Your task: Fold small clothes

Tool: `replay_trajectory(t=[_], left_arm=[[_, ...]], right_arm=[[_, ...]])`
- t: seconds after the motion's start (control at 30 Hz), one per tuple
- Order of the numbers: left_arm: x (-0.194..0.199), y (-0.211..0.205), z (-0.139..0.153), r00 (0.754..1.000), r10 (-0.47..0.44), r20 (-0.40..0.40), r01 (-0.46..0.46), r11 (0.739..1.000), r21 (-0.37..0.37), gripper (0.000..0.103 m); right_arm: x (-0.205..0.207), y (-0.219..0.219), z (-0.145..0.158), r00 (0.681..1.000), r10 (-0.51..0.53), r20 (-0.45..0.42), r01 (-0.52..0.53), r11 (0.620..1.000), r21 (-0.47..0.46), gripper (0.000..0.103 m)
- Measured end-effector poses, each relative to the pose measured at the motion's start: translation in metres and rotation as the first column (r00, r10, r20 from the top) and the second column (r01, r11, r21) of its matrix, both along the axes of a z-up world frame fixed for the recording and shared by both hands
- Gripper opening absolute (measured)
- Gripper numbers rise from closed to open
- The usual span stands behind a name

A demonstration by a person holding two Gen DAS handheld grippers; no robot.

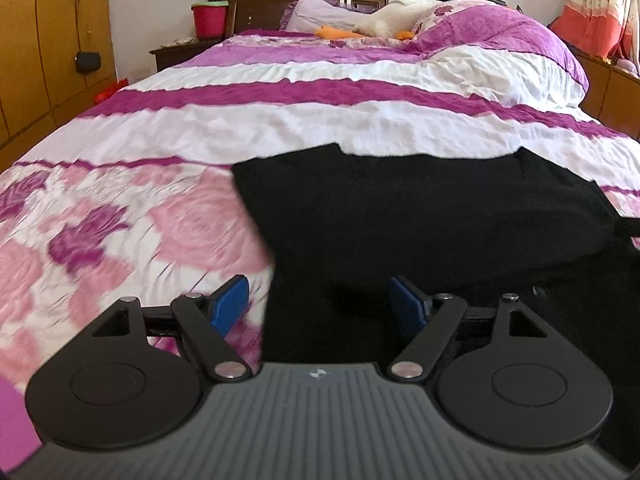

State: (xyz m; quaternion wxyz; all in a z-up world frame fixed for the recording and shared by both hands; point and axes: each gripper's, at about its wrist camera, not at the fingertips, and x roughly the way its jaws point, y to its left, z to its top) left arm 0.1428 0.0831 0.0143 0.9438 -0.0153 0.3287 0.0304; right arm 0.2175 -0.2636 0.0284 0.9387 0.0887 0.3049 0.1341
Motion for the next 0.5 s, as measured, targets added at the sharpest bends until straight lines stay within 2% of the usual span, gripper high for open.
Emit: replay_trajectory(t=[0.1, 0.23, 0.37, 0.5], left_arm=[[-0.026, 0.003, 0.005, 1.000, -0.022, -0.009, 0.022, 0.999, 0.045, 0.081], [-0.063, 0.007, 0.008, 0.998, -0.048, -0.036, 0.050, 0.997, 0.066, 0.081], [-0.095, 0.013, 0.007, 0.996, -0.046, -0.072, 0.047, 0.999, 0.010, 0.081], [-0.125, 0.018, 0.006, 0.994, -0.052, -0.099, 0.045, 0.996, -0.071, 0.081]], right_arm=[[-0.032, -0.008, 0.009, 1.000, 0.005, 0.026, -0.006, 1.000, 0.027, 0.044], [-0.068, -0.016, 0.019, 1.000, 0.028, 0.005, -0.028, 1.000, 0.010, 0.045], [-0.103, -0.021, 0.026, 0.999, 0.036, -0.025, -0.036, 0.999, -0.002, 0.045], [-0.131, -0.028, 0.030, 0.997, 0.026, -0.069, -0.024, 0.999, 0.040, 0.045]])
